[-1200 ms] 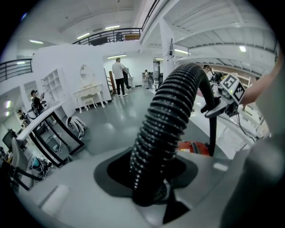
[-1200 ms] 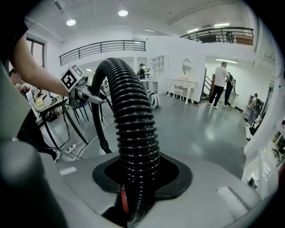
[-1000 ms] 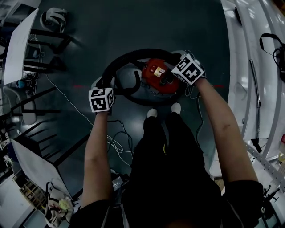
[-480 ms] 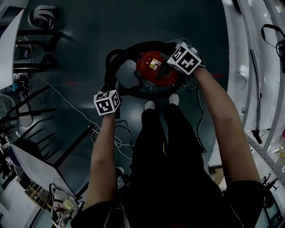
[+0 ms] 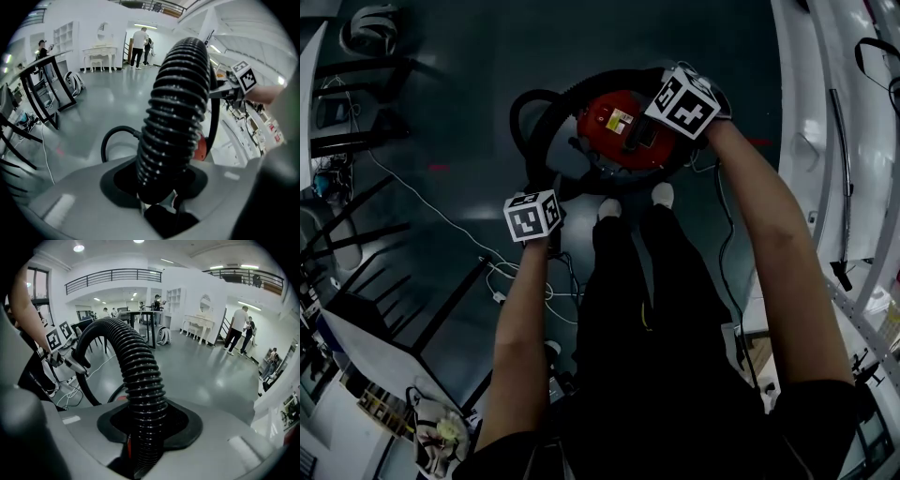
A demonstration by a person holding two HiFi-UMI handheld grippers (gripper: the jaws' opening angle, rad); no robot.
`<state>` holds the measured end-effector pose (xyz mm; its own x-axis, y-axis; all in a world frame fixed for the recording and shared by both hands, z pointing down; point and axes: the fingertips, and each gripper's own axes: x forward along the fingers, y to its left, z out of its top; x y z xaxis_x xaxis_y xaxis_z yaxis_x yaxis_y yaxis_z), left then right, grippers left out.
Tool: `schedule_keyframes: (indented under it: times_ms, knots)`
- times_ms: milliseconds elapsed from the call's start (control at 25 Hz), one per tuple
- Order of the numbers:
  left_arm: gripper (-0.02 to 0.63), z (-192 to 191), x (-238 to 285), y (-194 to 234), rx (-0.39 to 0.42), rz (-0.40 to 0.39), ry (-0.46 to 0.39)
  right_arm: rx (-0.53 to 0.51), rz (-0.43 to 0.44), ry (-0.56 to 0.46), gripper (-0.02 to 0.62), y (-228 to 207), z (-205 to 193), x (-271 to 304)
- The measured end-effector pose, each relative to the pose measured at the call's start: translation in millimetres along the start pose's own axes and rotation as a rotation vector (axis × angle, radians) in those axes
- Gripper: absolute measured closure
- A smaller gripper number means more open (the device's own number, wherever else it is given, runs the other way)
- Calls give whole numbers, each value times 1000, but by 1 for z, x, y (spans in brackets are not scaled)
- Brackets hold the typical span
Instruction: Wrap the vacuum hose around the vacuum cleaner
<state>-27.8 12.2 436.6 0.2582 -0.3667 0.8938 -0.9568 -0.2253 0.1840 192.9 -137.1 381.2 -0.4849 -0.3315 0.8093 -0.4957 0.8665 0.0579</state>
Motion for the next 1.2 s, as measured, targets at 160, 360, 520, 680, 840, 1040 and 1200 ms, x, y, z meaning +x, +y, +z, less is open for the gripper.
schedule_keyframes:
  times_ms: [160, 360, 520, 680, 840, 1040, 1200]
  knots:
    - [449, -13, 11, -8, -19, -22, 36, -1, -13, -5, 453, -2, -4, 9]
    - [449, -33, 24, -15, -74, -51, 75, -35, -22, 5, 449, -1, -12, 27]
    - [449, -35, 34, -12, -110, -50, 82, -13, -26, 0, 442, -2, -17, 38]
    - [449, -34, 47, -6, -76, -20, 79, -27, -36, -24, 456, -3, -21, 46]
    - [448, -41, 54, 5, 12, 32, 71, -62, -35, -42, 457, -1, -23, 49]
    - [445, -50, 69, 16, 93, 71, 82, -115, -1, -59, 459, 6, -19, 57]
    - [423, -46, 77, 28, 153, 123, 59, -133, 61, -88, 462, 13, -17, 59]
